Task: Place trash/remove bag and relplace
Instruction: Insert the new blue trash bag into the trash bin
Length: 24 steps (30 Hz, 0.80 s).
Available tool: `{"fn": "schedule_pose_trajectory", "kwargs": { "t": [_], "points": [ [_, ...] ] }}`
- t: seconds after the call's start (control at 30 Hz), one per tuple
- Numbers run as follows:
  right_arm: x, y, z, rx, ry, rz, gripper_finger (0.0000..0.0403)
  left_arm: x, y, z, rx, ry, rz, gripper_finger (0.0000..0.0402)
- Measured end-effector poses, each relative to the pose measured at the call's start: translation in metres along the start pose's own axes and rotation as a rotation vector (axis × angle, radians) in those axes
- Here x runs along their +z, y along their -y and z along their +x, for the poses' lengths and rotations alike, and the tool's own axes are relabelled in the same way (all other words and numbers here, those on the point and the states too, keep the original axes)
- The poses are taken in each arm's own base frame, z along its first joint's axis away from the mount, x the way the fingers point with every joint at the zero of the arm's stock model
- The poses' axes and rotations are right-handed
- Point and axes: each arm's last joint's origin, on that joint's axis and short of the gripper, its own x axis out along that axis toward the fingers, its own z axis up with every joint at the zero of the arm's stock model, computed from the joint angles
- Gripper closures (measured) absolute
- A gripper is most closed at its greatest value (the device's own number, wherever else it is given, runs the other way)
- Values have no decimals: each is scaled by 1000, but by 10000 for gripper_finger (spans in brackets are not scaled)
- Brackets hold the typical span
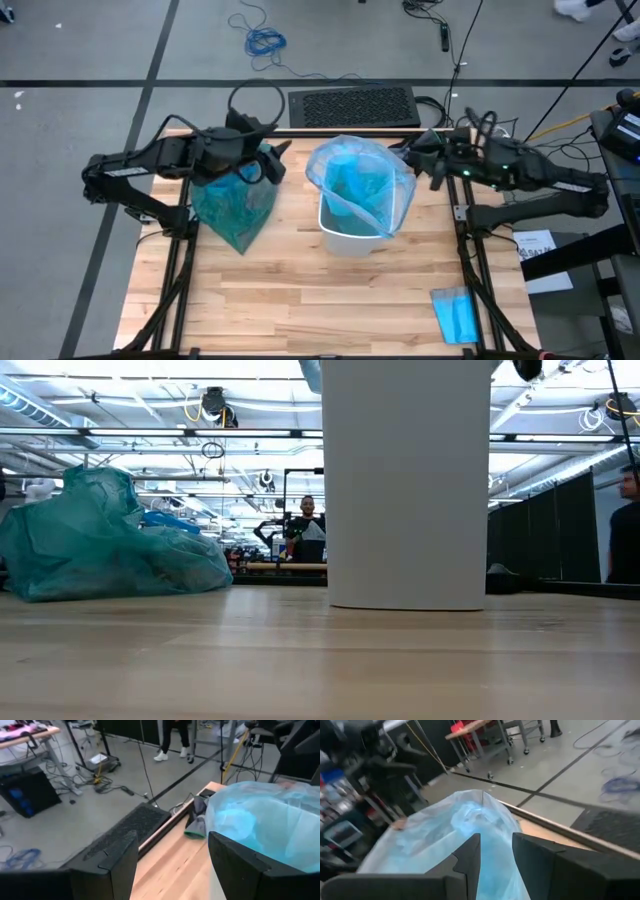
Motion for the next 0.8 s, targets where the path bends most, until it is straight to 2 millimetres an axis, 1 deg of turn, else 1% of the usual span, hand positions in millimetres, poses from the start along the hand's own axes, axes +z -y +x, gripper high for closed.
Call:
{"fn": "schedule_pose_trajectory", "kwargs": {
  "t": [0.13,0.23,0.33,0.4,0.5,0.6,0.67,0.8],
  "points": [
    [7,-8,19,-44,-18,-115,298,0,-5,1,-8,-8,23,167],
    [12,-10,31,-78,-22,-149,298,0,-6,3,-16,-14,23,167],
    [11,-9,42,-95,-49,-160,298,1,-9,8,-43,-27,35,167],
    [10,-8,49,-70,-85,-158,298,1,-14,13,-107,-46,18,167],
    [9,-4,59,-39,-133,-154,298,1,-23,27,-216,-91,-30,167],
    [8,-1,67,-22,-167,-165,298,0,-28,42,-248,-118,-22,167],
    [7,0,72,-19,-176,-172,298,3,-29,49,-297,-86,-6,167],
    [5,0,78,7,-209,-170,298,13,-25,58,-501,10,-22,167]
  ]
}}
